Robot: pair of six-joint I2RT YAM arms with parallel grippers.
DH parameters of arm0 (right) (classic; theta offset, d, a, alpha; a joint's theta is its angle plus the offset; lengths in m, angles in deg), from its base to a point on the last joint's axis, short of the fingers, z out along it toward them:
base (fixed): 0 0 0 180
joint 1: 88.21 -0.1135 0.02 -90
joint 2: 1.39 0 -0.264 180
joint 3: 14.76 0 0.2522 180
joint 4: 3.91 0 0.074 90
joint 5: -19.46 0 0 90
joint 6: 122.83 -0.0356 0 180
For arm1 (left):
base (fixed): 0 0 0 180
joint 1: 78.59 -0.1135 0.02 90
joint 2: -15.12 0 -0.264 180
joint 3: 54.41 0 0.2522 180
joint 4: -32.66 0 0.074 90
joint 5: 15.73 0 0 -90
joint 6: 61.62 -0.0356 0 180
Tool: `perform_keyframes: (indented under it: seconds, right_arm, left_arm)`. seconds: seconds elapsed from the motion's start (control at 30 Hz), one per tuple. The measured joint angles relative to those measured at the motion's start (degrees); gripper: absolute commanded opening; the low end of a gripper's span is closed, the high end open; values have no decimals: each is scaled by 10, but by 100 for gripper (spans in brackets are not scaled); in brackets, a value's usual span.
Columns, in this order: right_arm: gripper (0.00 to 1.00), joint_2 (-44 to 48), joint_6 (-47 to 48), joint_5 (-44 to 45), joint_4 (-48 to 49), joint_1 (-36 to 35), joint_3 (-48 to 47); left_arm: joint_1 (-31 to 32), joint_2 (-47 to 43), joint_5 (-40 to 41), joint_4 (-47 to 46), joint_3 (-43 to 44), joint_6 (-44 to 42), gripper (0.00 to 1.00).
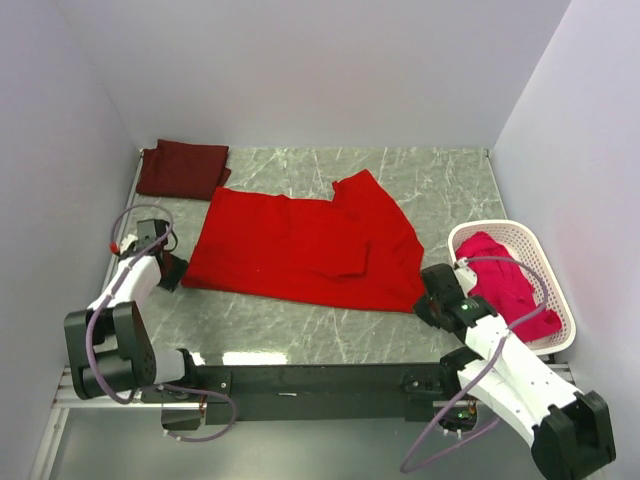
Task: Fold and stack the t-shirts
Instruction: Fold the tshirt
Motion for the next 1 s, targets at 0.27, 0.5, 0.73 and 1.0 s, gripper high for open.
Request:
perform_keyframes:
  seconds: [0.27, 0.5, 0.73, 1.0]
  right_arm:
    - [60, 59, 1, -12, -62, 1, 8]
    - [34, 32, 29, -18, -61, 1, -79]
    - [27, -177, 96, -33, 63, -9, -162]
    - [15, -316, 136, -58, 125, -34, -175]
  left_arm:
    - [-19, -82, -4, 31, -13, -4, 62]
    - [-17, -161, -24, 22, 21, -43, 13]
    - [61, -118, -93, -56, -5, -43, 1]
    - [111, -47, -118, -112, -74, -26, 1]
